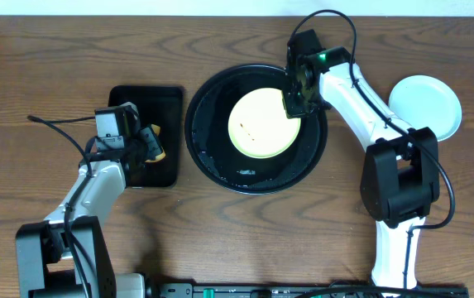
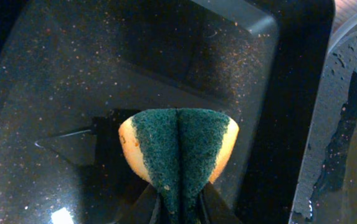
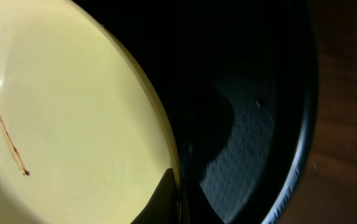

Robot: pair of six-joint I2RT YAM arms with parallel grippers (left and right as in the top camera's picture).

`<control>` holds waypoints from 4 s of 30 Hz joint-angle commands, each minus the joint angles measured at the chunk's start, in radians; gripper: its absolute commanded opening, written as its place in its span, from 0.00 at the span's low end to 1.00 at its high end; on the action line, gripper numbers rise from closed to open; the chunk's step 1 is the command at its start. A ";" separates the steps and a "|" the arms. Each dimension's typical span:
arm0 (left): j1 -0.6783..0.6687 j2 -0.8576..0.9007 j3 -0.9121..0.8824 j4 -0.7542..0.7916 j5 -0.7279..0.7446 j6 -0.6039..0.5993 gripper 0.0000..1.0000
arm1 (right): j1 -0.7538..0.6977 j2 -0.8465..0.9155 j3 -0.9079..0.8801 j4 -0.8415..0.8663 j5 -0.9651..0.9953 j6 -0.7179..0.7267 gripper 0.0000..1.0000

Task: Clean dirty plates on tray and stack at the side
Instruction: 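Move the right gripper back and grasp the yellow plate's rim, then lift the sponge from the black tray with the left gripper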

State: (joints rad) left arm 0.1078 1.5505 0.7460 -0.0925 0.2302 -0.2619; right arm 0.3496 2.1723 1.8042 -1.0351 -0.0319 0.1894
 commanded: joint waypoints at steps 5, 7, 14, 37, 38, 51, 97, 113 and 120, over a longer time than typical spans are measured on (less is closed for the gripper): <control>0.003 -0.002 0.004 -0.002 -0.006 0.006 0.56 | 0.014 -0.006 -0.086 0.024 0.012 0.051 0.01; 0.003 -0.002 0.004 0.002 -0.008 0.006 0.61 | 0.018 -0.006 -0.098 0.023 0.013 0.050 0.01; 0.003 0.006 0.002 0.000 -0.107 0.006 0.63 | 0.019 -0.006 -0.100 0.005 0.012 0.050 0.01; 0.003 0.063 0.011 0.137 -0.159 0.047 0.08 | 0.038 -0.006 -0.100 0.007 0.013 0.050 0.01; 0.003 0.039 0.014 0.141 -0.159 0.048 0.07 | 0.038 -0.006 -0.100 0.007 0.013 0.050 0.01; 0.003 -0.261 0.014 0.243 -0.160 0.162 0.08 | 0.038 -0.006 -0.100 0.009 0.013 0.050 0.01; -0.010 -0.273 0.014 0.314 -0.274 0.164 0.07 | 0.038 -0.006 -0.106 0.013 0.020 0.050 0.01; -0.044 -0.294 0.034 0.387 -0.204 0.235 0.08 | 0.038 -0.006 -0.106 0.014 0.020 0.050 0.01; -0.071 -0.324 0.033 0.328 -0.142 0.237 0.08 | 0.037 -0.006 -0.106 0.013 0.021 0.050 0.01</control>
State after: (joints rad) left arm 0.0559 1.2652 0.7486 0.2569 0.0322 -0.0223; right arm 0.3813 2.1723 1.7061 -1.0214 -0.0273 0.2283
